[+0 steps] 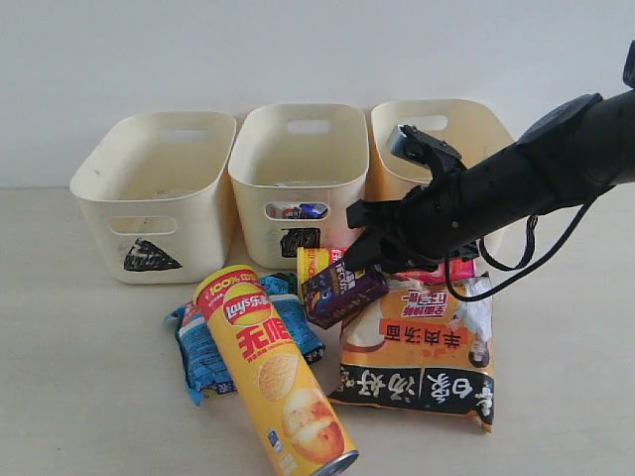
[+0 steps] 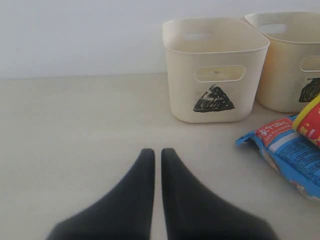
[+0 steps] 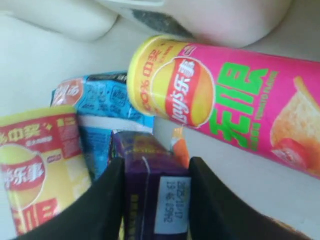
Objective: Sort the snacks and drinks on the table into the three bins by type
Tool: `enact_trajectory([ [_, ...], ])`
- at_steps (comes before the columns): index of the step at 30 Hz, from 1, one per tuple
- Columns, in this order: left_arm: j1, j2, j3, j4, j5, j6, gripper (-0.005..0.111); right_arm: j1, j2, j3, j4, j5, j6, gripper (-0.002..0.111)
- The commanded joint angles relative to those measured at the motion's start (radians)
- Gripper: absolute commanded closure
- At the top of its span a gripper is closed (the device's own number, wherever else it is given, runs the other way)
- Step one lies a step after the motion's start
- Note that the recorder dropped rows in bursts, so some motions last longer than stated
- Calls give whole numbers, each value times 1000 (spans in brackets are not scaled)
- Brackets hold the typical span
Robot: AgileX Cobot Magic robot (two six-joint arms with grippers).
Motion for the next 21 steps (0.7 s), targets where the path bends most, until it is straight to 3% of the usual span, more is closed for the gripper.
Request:
enact_trajectory([
  [1,0,-2,3,-1,-4,5,102,3,-19,-3,-8,68,-54,108],
  [5,0,-2,3,-1,-4,5,102,3,-19,-3,-15,62,-54,93],
  [9,0,-2,3,-1,-4,5,102,3,-19,-3,-15,70,-54,55],
  [12,0,-2,3,-1,-4,5,102,3,-19,-3,-17,78,-54,39],
  [21,0,-2,3,-1,-4,5,102,3,-19,-3,-145,98,-25,40],
])
